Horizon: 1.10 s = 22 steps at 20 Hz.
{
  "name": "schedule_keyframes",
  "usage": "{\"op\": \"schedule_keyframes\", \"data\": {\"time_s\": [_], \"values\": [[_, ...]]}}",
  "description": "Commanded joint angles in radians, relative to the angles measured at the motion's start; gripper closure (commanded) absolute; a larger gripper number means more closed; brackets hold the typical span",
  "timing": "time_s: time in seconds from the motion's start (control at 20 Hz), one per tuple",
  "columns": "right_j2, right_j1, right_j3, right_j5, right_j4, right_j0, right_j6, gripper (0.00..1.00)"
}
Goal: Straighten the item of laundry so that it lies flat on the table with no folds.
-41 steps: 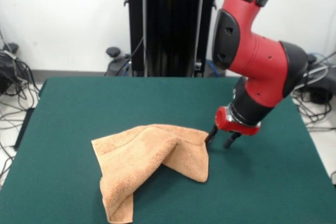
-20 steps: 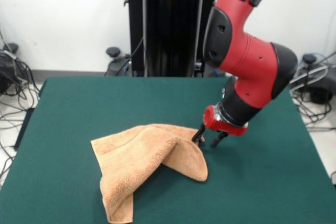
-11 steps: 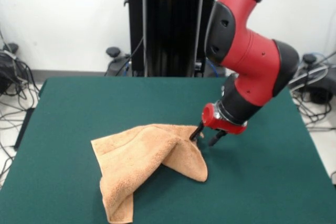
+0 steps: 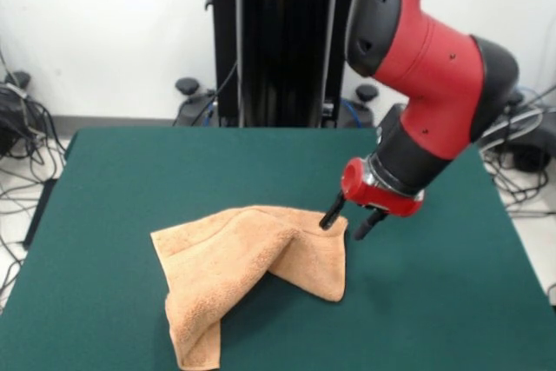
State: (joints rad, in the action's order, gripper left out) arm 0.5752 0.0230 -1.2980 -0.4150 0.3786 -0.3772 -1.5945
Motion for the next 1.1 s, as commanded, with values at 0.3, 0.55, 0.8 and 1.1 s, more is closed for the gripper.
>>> {"op": "schedule_keyframes", "data": {"time_s": [0.3,0.55,0.8,1.1], "values": [[-0.059,0.035,0.003,-0.037,-0.004,0.018,-0.225,0.0],[-0.055,0.058,0.007,-0.005,-0.008,0.022,-0.224,0.0],[-0.051,0.074,0.011,0.01,-0.003,0.019,-0.232,0.0],[-0.042,0.103,0.021,0.029,0.012,0.011,-0.255,0.0]]}}
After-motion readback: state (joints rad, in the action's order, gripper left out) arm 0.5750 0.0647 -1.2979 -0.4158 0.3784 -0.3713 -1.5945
